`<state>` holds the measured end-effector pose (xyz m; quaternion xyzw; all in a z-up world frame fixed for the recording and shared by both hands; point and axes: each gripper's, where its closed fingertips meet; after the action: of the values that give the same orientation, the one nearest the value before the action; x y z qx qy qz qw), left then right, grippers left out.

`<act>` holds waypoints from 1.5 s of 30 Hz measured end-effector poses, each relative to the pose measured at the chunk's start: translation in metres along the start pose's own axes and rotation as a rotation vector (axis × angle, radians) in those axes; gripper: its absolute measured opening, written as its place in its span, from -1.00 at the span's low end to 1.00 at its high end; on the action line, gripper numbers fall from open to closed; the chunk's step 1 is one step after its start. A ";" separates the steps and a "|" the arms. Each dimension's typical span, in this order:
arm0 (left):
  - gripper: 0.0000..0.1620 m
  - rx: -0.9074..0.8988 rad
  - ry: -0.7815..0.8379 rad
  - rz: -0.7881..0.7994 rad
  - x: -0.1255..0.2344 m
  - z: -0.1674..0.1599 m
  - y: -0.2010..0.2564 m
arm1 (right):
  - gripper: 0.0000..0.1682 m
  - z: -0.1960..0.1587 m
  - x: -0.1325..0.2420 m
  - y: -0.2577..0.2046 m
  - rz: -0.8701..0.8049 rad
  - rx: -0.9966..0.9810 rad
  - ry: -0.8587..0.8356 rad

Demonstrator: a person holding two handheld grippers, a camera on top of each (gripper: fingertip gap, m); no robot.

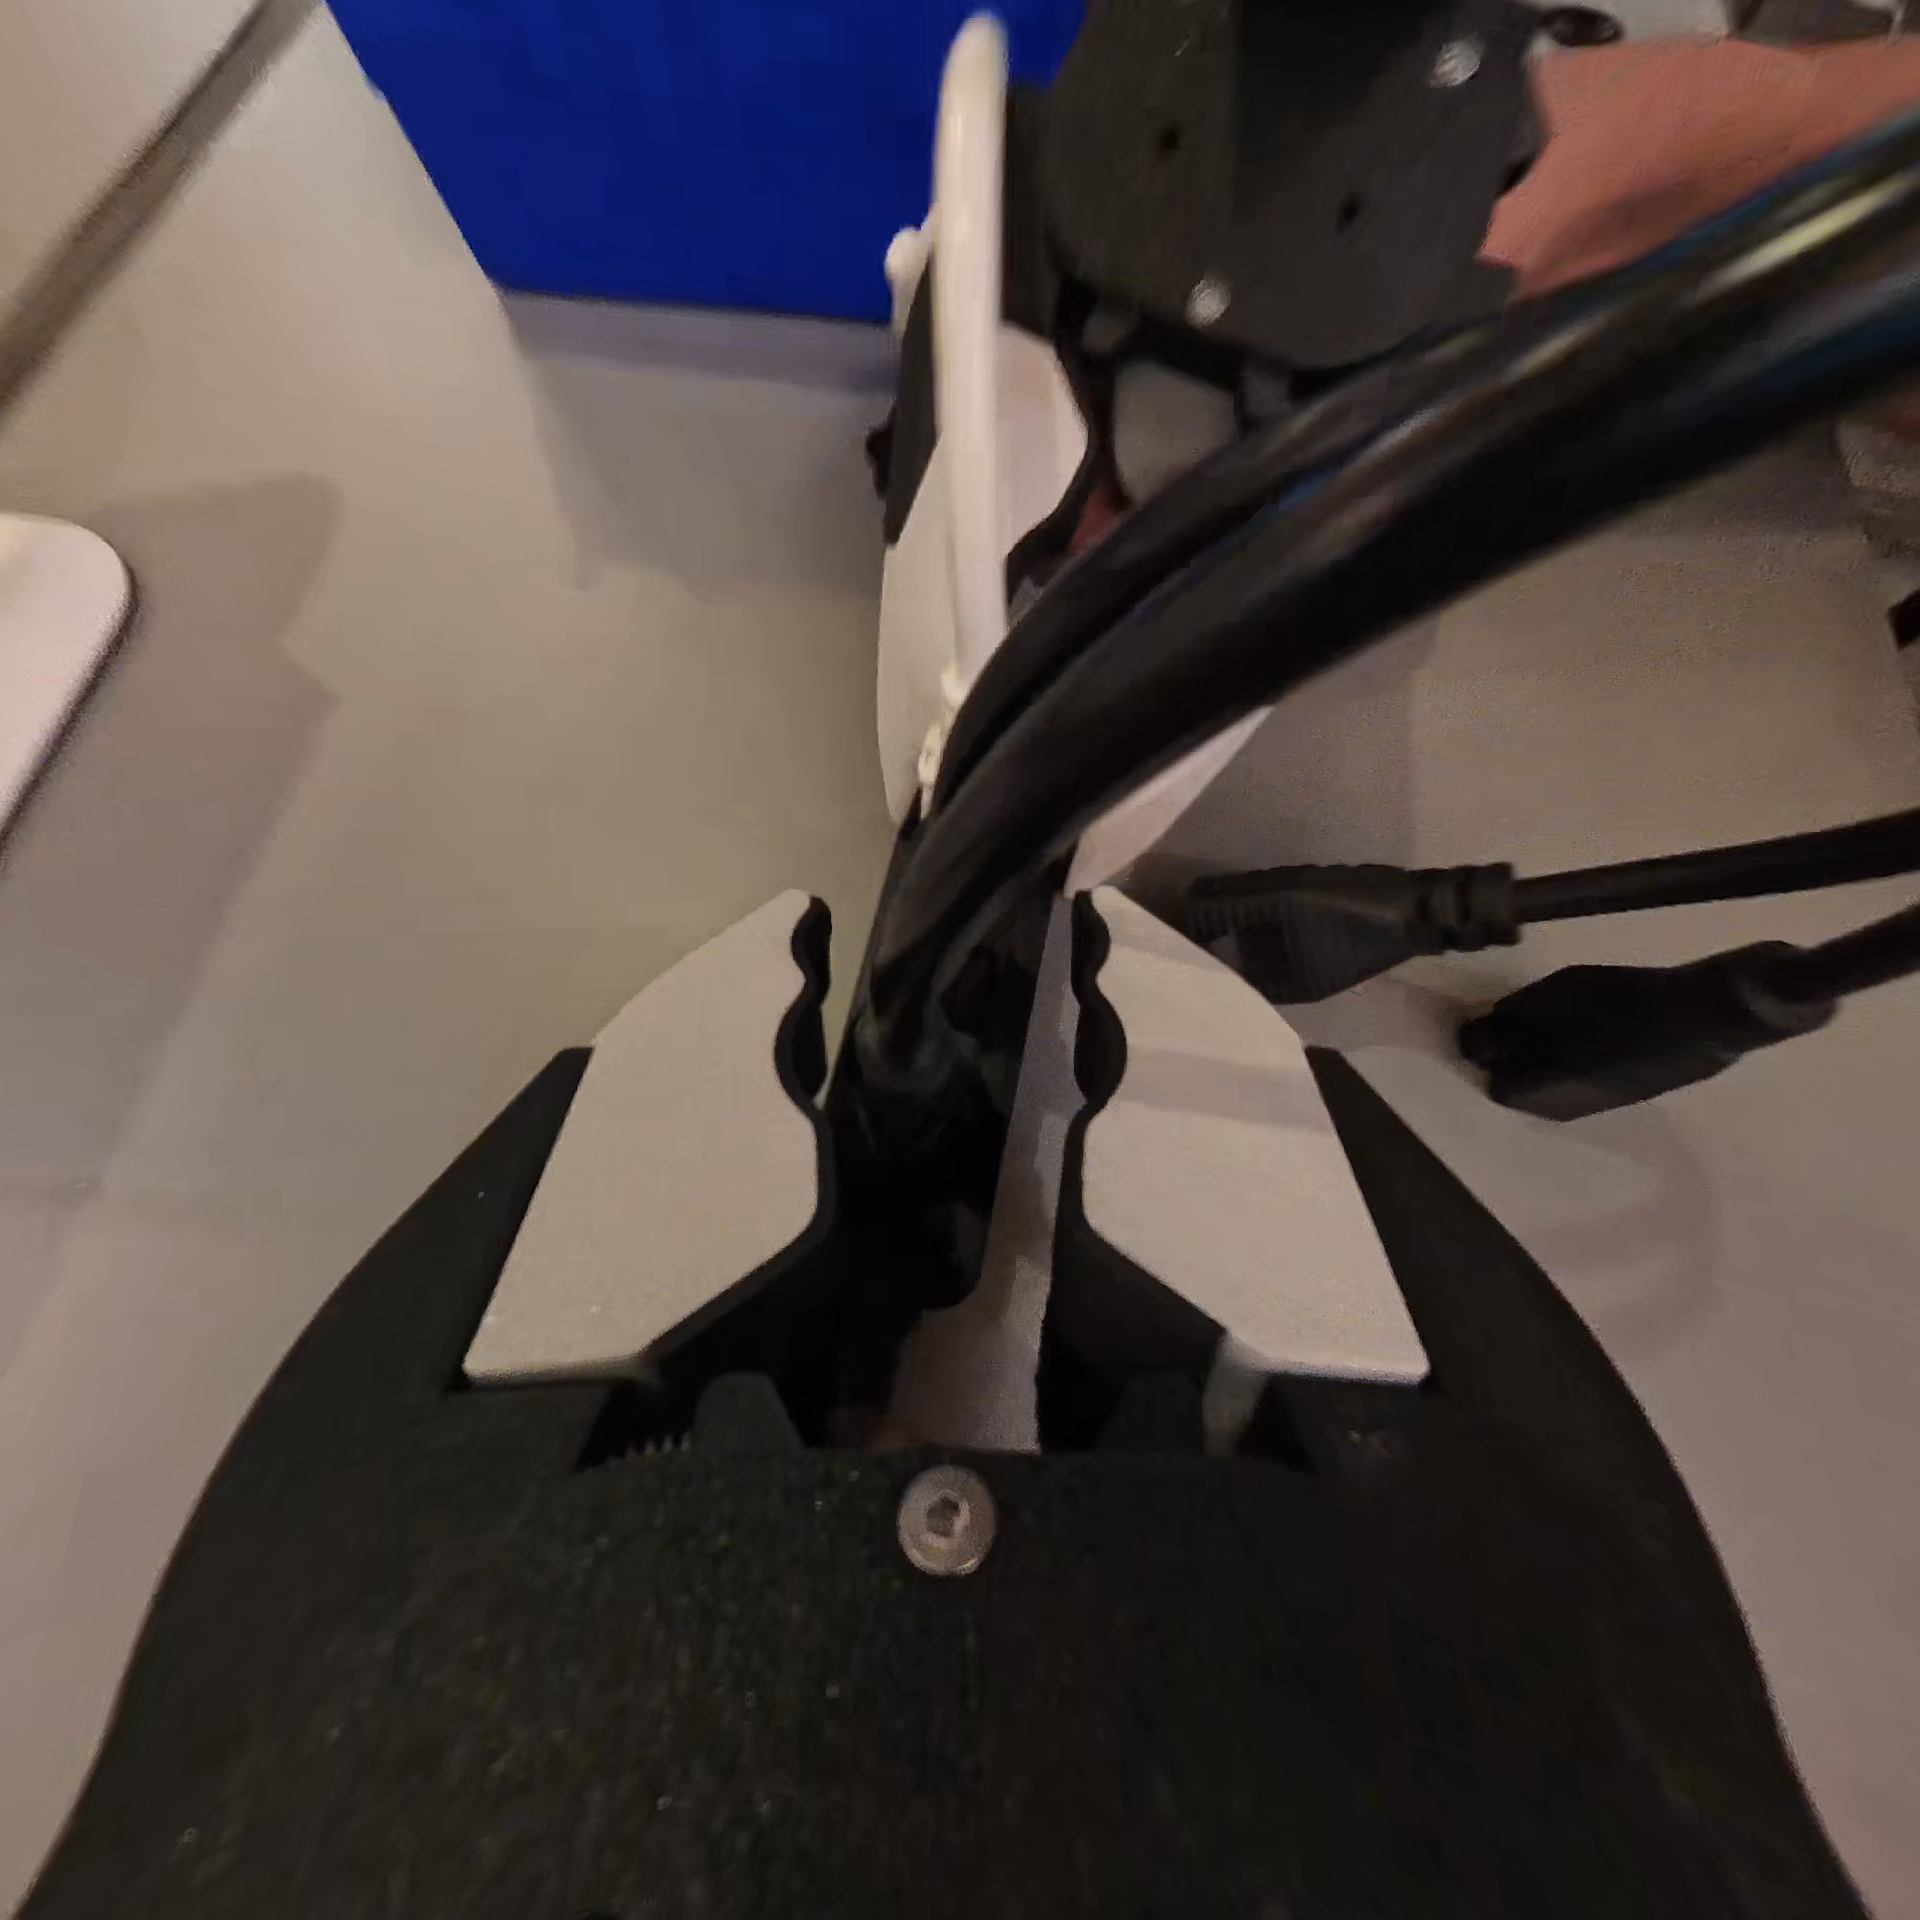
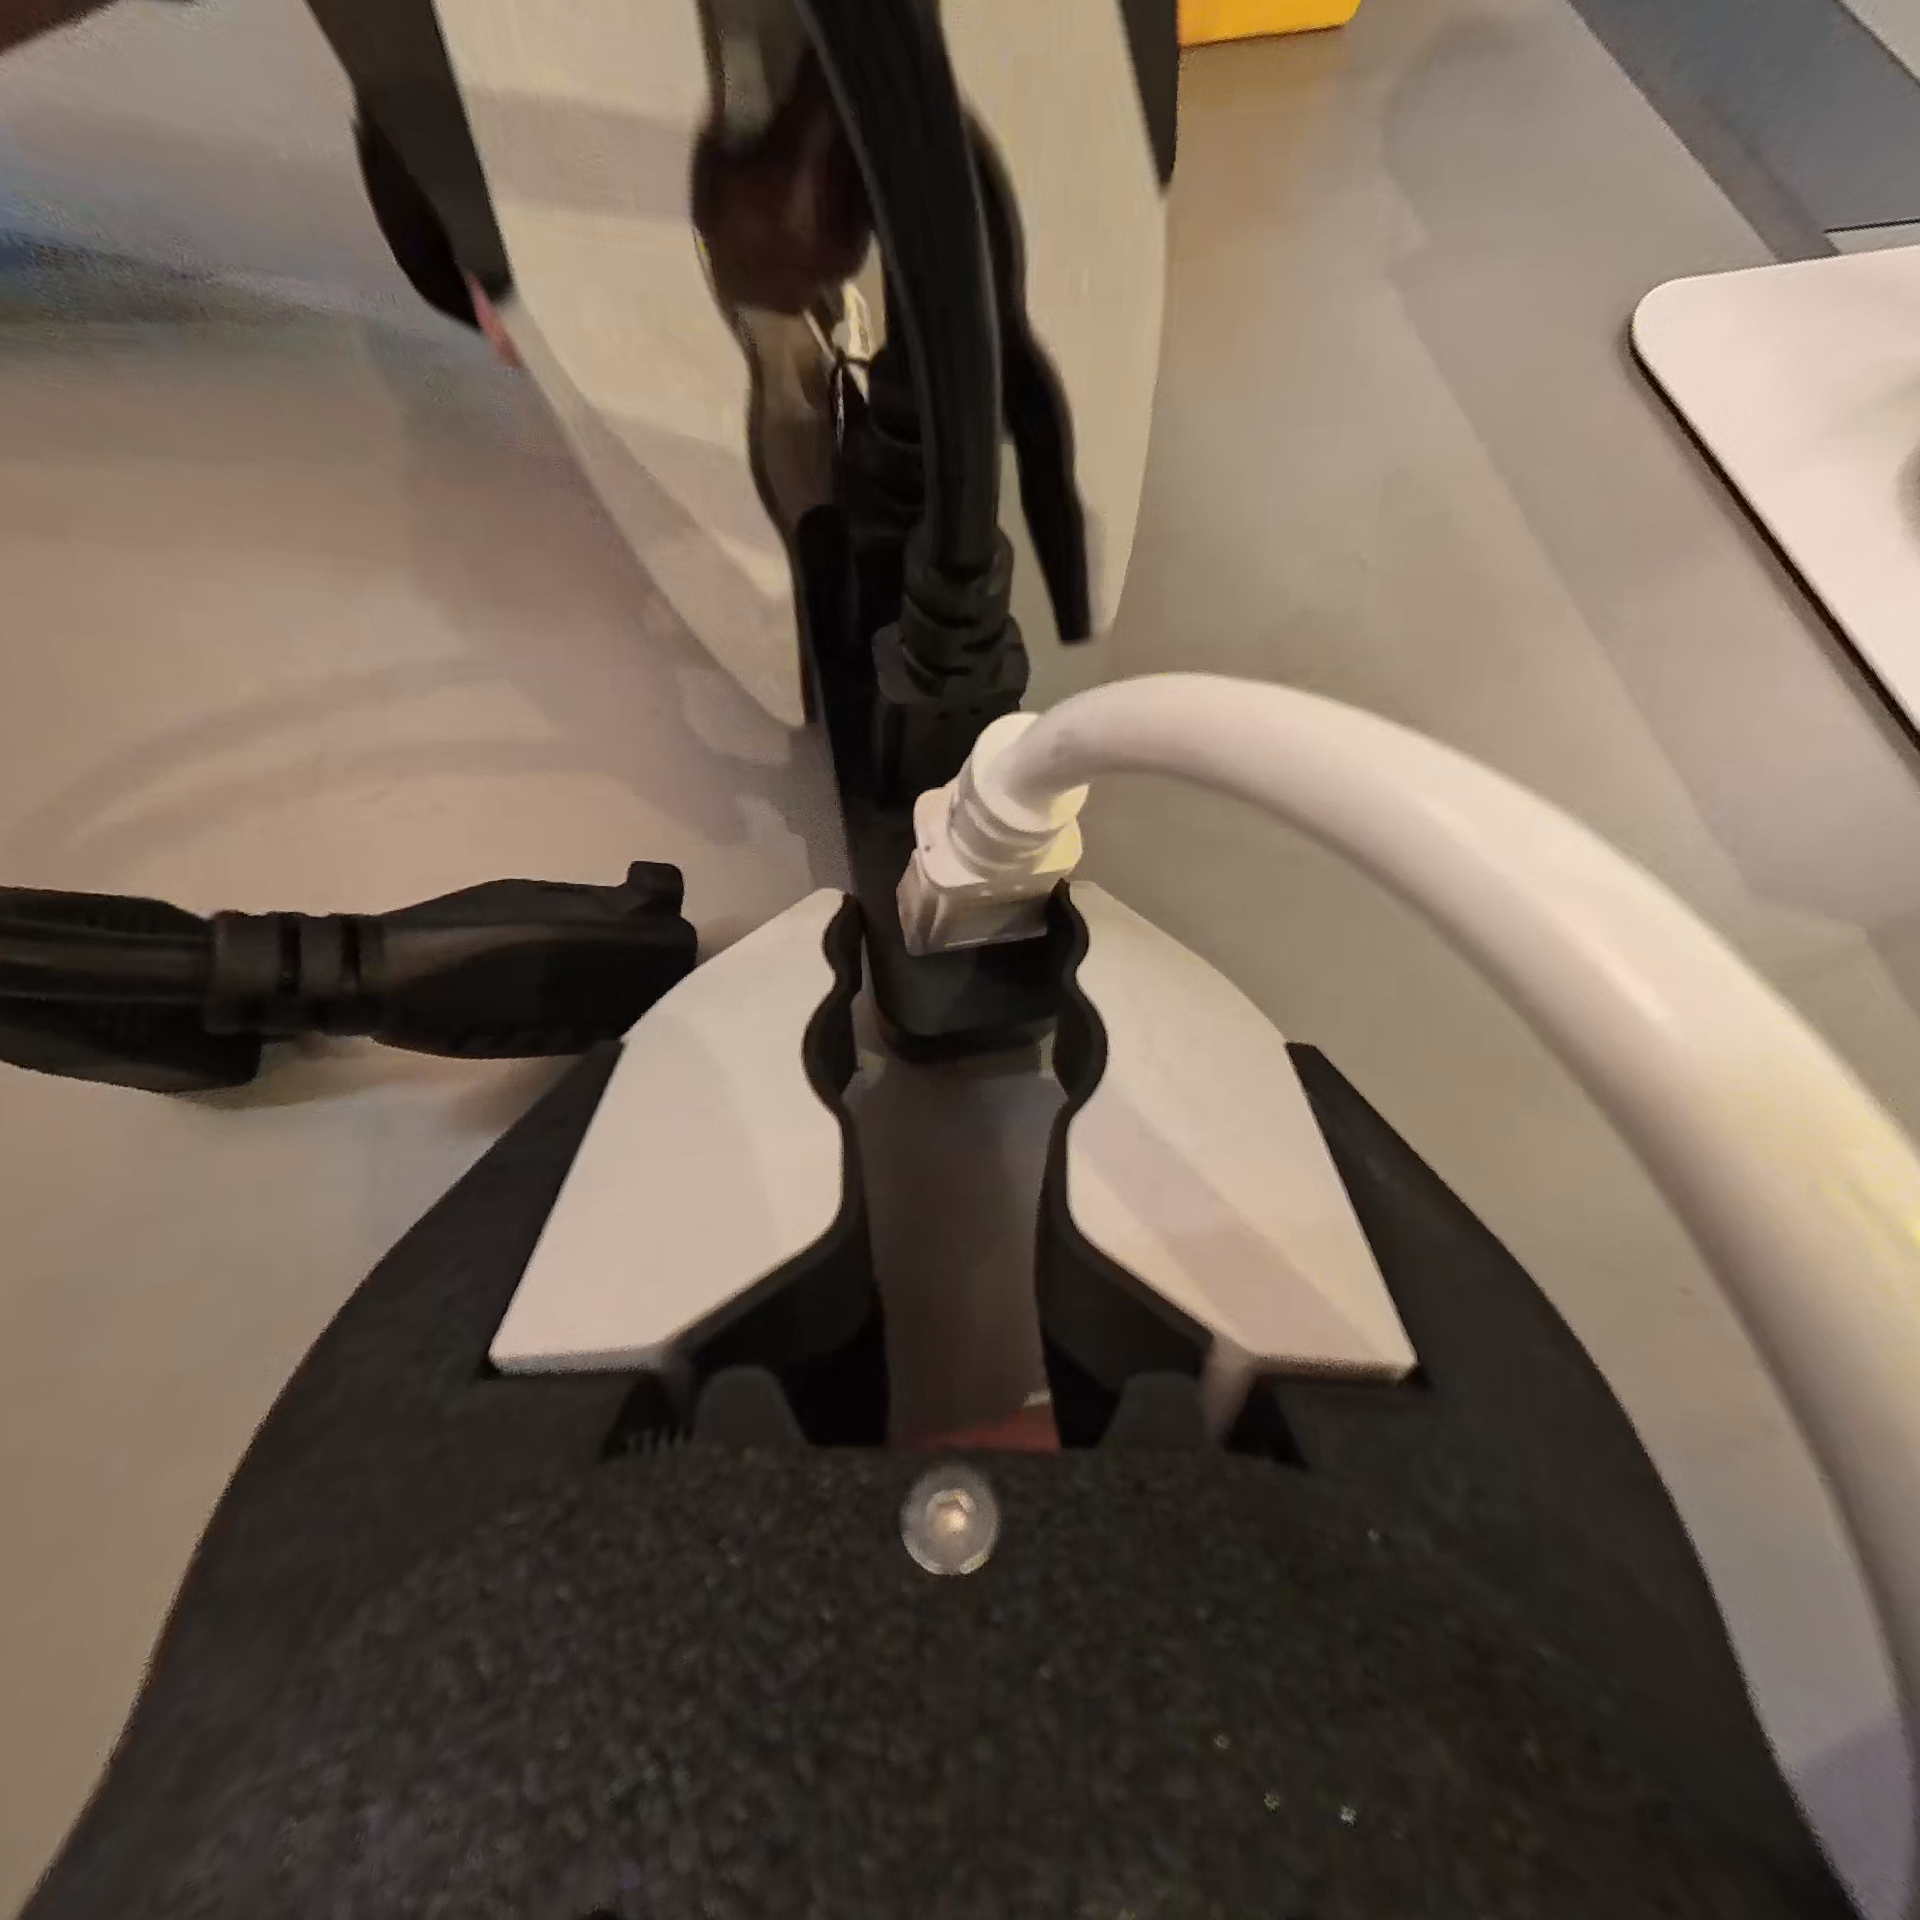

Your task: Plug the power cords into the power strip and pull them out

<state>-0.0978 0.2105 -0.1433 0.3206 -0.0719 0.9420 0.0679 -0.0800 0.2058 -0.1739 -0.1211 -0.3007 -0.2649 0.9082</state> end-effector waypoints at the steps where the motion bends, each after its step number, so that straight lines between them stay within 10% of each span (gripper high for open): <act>1: -0.46 -0.039 -0.002 0.011 0.004 0.006 0.001 | -0.59 0.001 0.000 -0.001 0.013 0.001 0.004; 14: -0.80 -0.168 -0.028 -0.019 -0.025 0.026 0.000 | -0.67 0.006 -0.001 0.001 0.007 0.011 0.041; 45: -0.86 -0.078 0.204 -0.033 -0.022 0.034 0.004 | -0.66 0.001 0.000 -0.003 0.044 -0.015 0.019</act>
<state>-0.0614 0.1988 -0.1304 0.2213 -0.0959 0.9650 0.1026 -0.0819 0.2039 -0.1735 -0.1321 -0.2873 -0.2484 0.9156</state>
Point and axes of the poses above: each gripper's, where its closed fingertips meet, x back along the fingers, z out of its top, y = z × x across the jaws, and after that the axes turned 9 degrees about -x, right-handed
